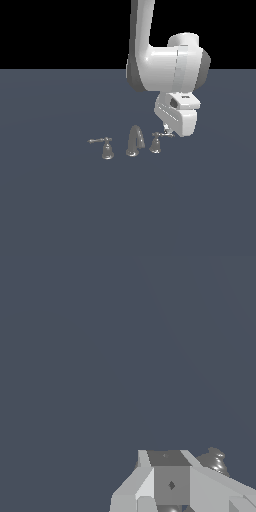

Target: Turn on the faucet by rotating a designated handle.

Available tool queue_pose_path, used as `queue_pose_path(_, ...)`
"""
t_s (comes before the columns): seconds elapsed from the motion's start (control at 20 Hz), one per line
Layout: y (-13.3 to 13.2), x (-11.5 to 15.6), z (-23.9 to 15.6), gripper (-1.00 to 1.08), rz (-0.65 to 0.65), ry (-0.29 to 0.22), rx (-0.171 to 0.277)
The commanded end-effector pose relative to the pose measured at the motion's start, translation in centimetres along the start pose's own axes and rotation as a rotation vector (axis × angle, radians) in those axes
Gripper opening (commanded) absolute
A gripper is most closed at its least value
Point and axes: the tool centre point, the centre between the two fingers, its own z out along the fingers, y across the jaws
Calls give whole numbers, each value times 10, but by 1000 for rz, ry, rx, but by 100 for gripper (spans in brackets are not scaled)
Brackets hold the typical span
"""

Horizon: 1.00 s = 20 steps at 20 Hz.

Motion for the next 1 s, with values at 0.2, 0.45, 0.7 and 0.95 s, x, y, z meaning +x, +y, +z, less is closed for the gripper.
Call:
queue_pose_path(0.2, 28, -3, 0, -100, 8, -4, -13)
queue_pose_path(0.45, 42, -4, 0, -100, 12, -3, -14)
queue_pose_path(0.7, 40, -17, 0, -100, 5, 0, -4)
queue_pose_path(0.95, 52, -31, 0, -100, 9, -2, -10)
